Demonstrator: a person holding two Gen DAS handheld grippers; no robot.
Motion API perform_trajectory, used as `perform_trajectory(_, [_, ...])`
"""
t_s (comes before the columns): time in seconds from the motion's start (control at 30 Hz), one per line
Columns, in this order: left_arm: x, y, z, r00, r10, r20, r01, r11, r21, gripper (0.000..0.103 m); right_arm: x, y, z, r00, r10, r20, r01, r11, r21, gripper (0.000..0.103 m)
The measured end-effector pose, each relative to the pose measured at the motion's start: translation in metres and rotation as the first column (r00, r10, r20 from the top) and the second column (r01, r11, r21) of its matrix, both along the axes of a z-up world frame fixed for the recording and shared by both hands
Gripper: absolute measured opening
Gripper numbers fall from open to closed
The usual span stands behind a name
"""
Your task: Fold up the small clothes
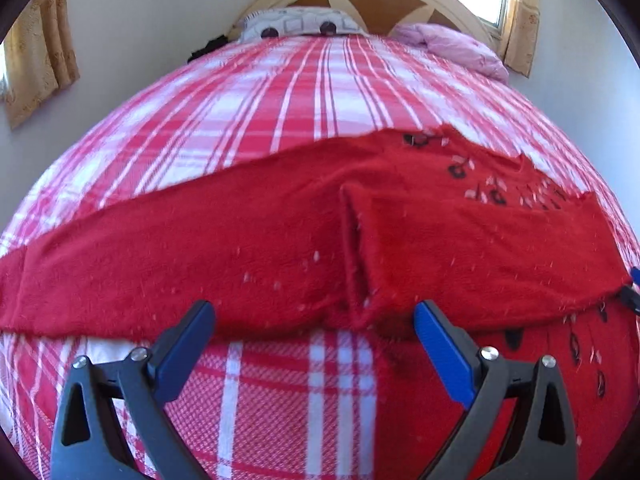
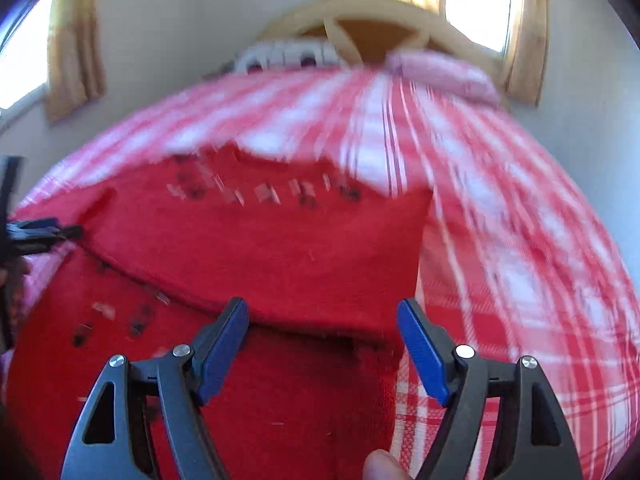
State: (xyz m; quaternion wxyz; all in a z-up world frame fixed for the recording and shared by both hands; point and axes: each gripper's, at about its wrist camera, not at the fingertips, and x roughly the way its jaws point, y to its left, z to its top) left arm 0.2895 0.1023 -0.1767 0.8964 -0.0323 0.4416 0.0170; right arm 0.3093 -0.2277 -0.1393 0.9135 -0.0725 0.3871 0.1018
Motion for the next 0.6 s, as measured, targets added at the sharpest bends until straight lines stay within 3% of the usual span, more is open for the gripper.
perform_trajectory(0.07, [-0.003,0.001,-0.003,1.0,-0.016,0.0,0.016,1.0,-0.001,0.102,0.011,-0.009,-0.022,0.994,-0.049,-0.098,0.049,0.999,-0.009,0.077])
perform_trajectory(0.1, [-0.005,0.003,-0.001,1.0,-0.02,0.006,0.02,1.0,-0.012,0.102,0.014,-0.018,-0.026,0.991,-0.057,-0.122,0.062,0.997,0.043,0.077])
perform_trajectory(0.17, [-0.011,0.008,0.005,1.0,-0.017,0.013,0.017,1.0,-0.011,0.102,0.011,-0.027,-0.021,0.991,-0.075,-0.113,0.084,0.993,0.084,0.077])
perform_trajectory(0.27, [-0.025,0.027,0.015,0.999,0.005,0.051,-0.006,1.0,0.017,0.102,0.001,-0.028,-0.012,0.995,-0.086,-0.057,0.09,0.994,0.06,0.077])
perform_trajectory(0.4, [-0.044,0.083,0.023,0.99,0.126,0.07,-0.131,0.989,0.066,0.102,-0.018,-0.016,-0.001,0.996,-0.071,0.047,0.072,0.997,-0.017,0.077])
perform_trajectory(0.5, [-0.061,0.139,0.027,0.961,0.265,0.075,-0.272,0.955,0.115,0.102,-0.03,-0.008,0.004,0.994,-0.037,0.105,0.043,0.998,-0.05,0.077])
perform_trajectory(0.6, [-0.076,0.199,0.029,0.909,0.413,0.059,-0.417,0.901,0.119,0.101,-0.034,-0.004,0.008,0.99,-0.006,0.141,0.017,0.997,-0.08,0.077])
